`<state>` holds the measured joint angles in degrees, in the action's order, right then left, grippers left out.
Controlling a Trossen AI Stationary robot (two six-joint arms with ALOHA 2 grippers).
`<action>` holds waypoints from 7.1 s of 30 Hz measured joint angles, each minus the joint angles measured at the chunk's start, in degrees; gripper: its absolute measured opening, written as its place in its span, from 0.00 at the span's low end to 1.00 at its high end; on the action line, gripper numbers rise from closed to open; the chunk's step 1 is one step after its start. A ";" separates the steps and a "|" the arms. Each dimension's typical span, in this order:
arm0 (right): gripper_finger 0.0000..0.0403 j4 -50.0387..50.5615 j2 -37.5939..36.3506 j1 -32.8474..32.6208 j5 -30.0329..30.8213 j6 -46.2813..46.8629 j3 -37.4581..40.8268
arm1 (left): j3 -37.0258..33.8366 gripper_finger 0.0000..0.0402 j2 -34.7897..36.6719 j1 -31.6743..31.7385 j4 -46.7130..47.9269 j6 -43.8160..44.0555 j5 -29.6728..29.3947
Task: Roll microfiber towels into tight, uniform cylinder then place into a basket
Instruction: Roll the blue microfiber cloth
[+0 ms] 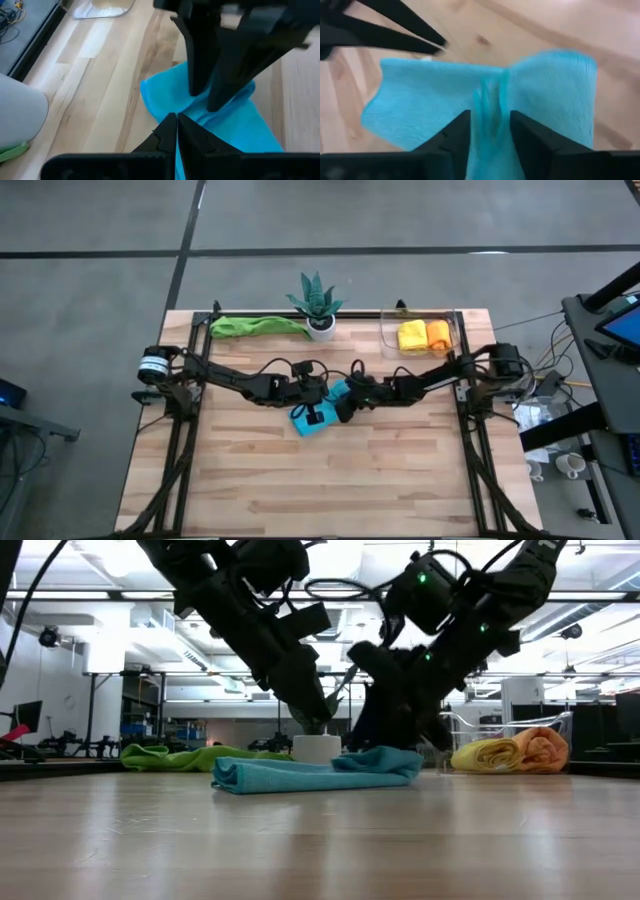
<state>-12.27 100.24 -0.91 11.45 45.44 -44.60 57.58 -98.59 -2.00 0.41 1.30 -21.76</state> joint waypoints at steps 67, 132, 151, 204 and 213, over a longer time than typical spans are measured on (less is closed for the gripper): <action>0.02 -6.60 -19.98 -4.74 14.07 -9.20 22.60 | -5.56 0.00 -11.50 2.25 -26.38 -1.46 6.12; 0.02 -21.05 4.51 -5.09 6.24 -11.44 12.17 | -2.75 0.00 -21.22 6.54 -35.14 1.36 10.52; 0.02 -20.70 4.51 -5.03 5.11 -11.18 12.37 | -4.33 0.00 -16.74 6.60 -26.47 -0.46 6.16; 0.02 -19.74 4.57 -5.07 4.58 -9.90 11.98 | -1.79 0.00 -20.51 9.09 -33.24 6.08 9.84; 0.02 -19.65 4.57 -5.07 4.64 -9.74 11.98 | -3.90 0.00 -17.08 9.65 -28.65 3.69 0.41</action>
<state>-31.92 104.81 -5.98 16.09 35.70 -32.62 53.68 -115.67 7.65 -28.24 4.99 -21.35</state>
